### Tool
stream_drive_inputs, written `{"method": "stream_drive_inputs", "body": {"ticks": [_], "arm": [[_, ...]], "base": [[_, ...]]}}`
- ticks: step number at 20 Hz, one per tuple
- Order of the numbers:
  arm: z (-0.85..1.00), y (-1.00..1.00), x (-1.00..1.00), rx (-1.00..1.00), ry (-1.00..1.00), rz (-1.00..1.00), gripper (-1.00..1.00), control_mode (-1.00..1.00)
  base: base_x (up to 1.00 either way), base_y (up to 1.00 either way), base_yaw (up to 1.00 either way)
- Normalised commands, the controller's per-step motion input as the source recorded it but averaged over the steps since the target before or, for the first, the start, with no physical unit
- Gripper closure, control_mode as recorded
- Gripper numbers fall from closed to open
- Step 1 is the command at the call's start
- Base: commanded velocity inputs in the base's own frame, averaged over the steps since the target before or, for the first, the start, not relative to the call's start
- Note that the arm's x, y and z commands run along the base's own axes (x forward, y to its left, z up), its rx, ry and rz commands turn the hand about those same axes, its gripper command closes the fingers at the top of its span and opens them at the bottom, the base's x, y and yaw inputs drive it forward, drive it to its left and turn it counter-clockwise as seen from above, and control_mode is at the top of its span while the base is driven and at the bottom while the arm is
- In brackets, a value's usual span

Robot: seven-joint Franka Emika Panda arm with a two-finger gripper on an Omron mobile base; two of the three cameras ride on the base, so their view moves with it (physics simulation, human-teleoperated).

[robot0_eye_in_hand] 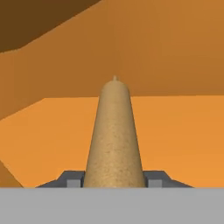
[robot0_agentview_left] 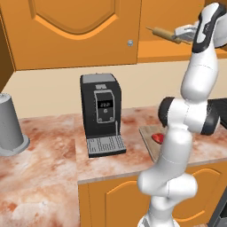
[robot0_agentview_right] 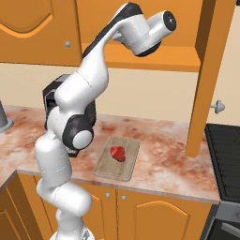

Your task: Open the cabinet, retrieve the rolling pin, and place it next to the meat on the cutting board to prepare for tenderizing.

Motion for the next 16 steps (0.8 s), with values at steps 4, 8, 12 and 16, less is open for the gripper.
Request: {"method": "stream_drive_inputs", "body": {"ticks": [4, 8, 12, 16], "arm": [[0.04, 0.3, -1.0, 0.07, -0.07, -0.01, 1.0, -1.0], [-0.06, 0.38, -1.0, 0.0, -0.08, 0.0, 1.0, -1.0], [-0.21, 0.36, -1.0, 0.0, -0.09, 0.0, 1.0, -1.0], [-0.31, 0.21, -1.0, 0.0, -0.12, 0.0, 1.0, -1.0]], "base": [[0.0, 0.0, 0.0], [0.0, 0.0, 0.0], [0.0, 0.0, 0.0], [0.0, 0.0, 0.0]]}}
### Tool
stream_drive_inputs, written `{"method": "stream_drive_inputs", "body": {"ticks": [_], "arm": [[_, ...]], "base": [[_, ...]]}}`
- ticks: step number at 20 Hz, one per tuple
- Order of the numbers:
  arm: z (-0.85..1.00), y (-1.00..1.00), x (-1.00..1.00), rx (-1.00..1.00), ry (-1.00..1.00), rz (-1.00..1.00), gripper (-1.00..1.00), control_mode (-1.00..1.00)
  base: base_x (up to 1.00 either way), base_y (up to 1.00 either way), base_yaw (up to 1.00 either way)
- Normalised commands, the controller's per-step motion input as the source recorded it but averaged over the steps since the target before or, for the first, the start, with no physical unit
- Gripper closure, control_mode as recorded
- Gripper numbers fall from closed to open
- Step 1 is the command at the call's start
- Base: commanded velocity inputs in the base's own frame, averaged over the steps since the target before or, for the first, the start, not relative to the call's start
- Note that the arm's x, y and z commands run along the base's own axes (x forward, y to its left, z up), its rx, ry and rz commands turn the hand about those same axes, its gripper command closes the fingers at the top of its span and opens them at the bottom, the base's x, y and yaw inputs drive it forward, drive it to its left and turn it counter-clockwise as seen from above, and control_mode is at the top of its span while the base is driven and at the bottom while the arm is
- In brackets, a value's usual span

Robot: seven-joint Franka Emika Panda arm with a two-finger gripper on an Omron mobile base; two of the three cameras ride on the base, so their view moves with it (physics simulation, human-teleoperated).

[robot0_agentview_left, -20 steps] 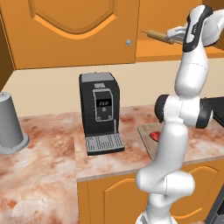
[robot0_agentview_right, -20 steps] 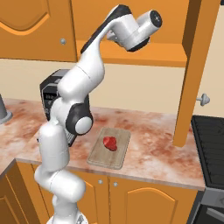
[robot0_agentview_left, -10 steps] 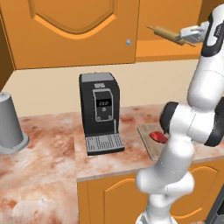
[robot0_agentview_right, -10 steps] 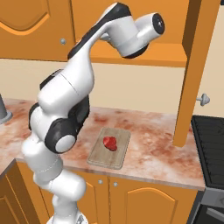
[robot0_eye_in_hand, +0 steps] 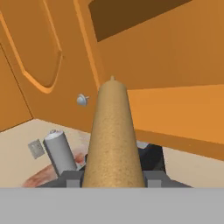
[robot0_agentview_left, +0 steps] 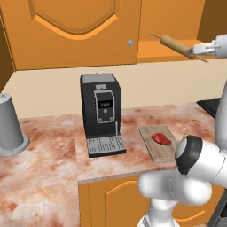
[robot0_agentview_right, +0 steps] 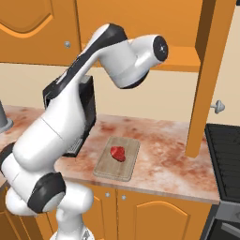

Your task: Open the cabinet, retrieve the rolling pin, and place it next to the meat on the cutting board to prepare for tenderizing.

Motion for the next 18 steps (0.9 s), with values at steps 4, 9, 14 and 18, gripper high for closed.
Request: {"method": "stream_drive_inputs", "body": {"ticks": [4, 9, 14, 18], "arm": [[-0.4, 0.11, -1.0, 0.0, -0.09, 0.0, 1.0, -1.0], [-0.55, 0.13, -0.97, -0.01, -0.02, 0.0, 1.0, -1.0], [-0.54, 0.06, -0.58, -0.02, 0.03, 0.0, 1.0, -1.0], [-0.41, 0.0, -0.09, -0.03, 0.12, 0.0, 1.0, -1.0]], "base": [[0.0, 0.0, 0.0], [0.0, 0.0, 0.0], [0.0, 0.0, 0.0], [0.0, 0.0, 0.0]]}}
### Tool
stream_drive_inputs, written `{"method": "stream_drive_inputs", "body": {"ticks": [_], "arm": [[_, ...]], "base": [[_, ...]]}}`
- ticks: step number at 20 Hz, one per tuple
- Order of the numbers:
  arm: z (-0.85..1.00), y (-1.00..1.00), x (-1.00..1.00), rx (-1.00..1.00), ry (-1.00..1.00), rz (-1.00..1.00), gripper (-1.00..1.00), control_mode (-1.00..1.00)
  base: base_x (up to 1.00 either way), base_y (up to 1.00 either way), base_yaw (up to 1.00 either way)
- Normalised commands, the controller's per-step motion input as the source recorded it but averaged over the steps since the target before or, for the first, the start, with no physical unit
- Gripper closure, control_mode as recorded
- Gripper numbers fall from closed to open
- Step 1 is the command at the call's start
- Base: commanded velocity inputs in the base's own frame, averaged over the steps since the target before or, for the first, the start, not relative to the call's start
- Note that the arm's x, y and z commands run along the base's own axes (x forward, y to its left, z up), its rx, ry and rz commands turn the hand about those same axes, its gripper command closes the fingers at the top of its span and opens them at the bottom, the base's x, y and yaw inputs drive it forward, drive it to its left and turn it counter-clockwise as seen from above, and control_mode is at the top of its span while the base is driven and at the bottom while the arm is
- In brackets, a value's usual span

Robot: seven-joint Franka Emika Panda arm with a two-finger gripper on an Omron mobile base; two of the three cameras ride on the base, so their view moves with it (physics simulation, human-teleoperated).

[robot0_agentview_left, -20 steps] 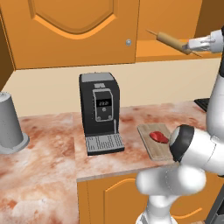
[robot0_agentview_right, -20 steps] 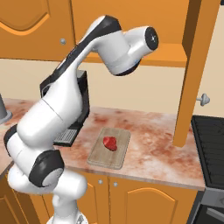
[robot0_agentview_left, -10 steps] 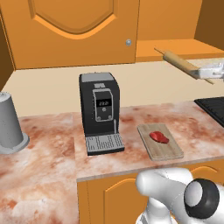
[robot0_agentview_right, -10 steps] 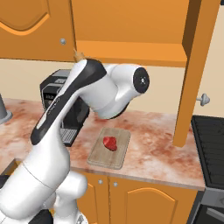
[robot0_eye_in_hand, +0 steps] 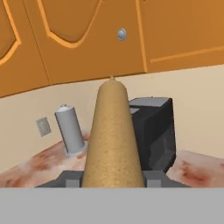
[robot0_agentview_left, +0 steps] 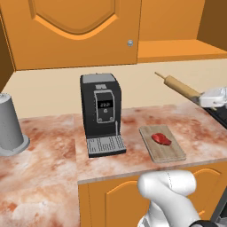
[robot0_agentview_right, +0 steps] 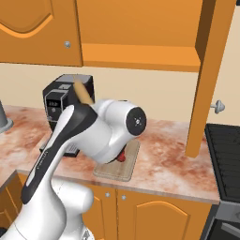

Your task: Open the cabinet, retrieve the rolling pin, and place it next to the meat on the cutting board to prepare for tenderizing.

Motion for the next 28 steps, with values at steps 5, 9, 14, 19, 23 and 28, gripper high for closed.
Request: {"method": "stream_drive_inputs", "body": {"ticks": [5, 9, 14, 19, 23, 28], "arm": [[-0.39, 0.0, 0.08, -0.06, 0.13, 0.04, 1.0, -1.0], [-0.33, 0.0, 0.27, -0.04, 0.17, 0.05, 1.0, -1.0], [-0.33, 0.0, 0.25, -0.02, 0.2, 0.04, 1.0, -1.0], [-0.4, 0.0, 0.3, -0.07, 0.18, 0.09, 1.0, -1.0], [-0.42, 0.0, 0.33, -0.09, 0.13, 0.15, 1.0, -1.0], [-0.43, -0.08, 0.16, -0.09, 0.03, 0.19, 1.0, -1.0]], "base": [[0.0, 0.0, 0.0], [0.0, 0.0, 0.0], [0.0, 0.0, 0.0], [0.0, 0.0, 0.0], [0.0, 0.0, 0.0], [0.0, 0.0, 0.0]]}}
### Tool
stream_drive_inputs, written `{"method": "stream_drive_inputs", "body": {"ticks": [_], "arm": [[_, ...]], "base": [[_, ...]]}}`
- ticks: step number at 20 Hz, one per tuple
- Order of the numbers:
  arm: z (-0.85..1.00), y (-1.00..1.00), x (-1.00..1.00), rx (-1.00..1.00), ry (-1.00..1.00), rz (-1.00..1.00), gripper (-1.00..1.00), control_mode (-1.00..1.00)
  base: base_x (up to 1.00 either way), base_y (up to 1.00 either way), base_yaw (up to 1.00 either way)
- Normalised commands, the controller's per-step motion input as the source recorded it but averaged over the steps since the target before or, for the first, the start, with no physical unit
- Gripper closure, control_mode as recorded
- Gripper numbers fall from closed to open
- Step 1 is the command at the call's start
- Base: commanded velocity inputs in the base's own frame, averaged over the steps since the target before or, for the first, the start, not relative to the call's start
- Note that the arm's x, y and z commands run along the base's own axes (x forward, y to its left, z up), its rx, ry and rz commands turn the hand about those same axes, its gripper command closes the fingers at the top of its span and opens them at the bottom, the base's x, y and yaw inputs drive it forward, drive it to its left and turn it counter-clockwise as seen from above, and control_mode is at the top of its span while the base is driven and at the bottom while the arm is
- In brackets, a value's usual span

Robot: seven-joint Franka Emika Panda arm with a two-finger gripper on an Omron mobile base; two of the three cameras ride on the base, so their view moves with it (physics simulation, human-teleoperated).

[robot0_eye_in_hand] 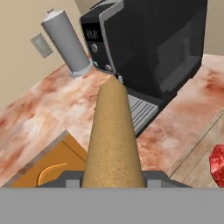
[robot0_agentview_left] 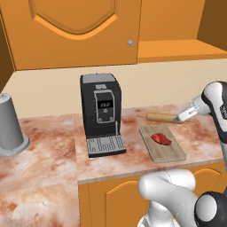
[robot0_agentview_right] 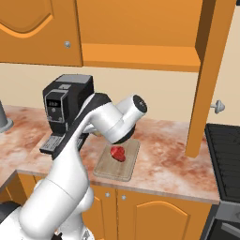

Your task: Open the cabinet, retrieve the rolling pin, and place it next to the meat on the cutting board to prepare for tenderizing.

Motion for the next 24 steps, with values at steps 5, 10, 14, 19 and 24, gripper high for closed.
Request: {"method": "stream_drive_inputs", "body": {"ticks": [5, 10, 14, 19, 24], "arm": [[-0.35, -0.13, 0.09, -0.05, 0.0, 0.17, 1.0, -1.0], [-0.33, -0.16, 0.0, -0.03, 0.0, 0.14, 1.0, -1.0], [-0.33, -0.04, -0.03, 0.0, 0.0, 0.09, 1.0, -1.0], [-0.29, 0.0, -0.15, -0.02, 0.0, 0.05, 1.0, -1.0], [-0.26, 0.0, -0.08, -0.01, -0.02, 0.01, 1.0, -1.0]], "base": [[0.0, 0.0, 0.0], [0.0, 0.0, 0.0], [0.0, 0.0, 0.0], [0.0, 0.0, 0.0], [0.0, 0.0, 0.0]]}}
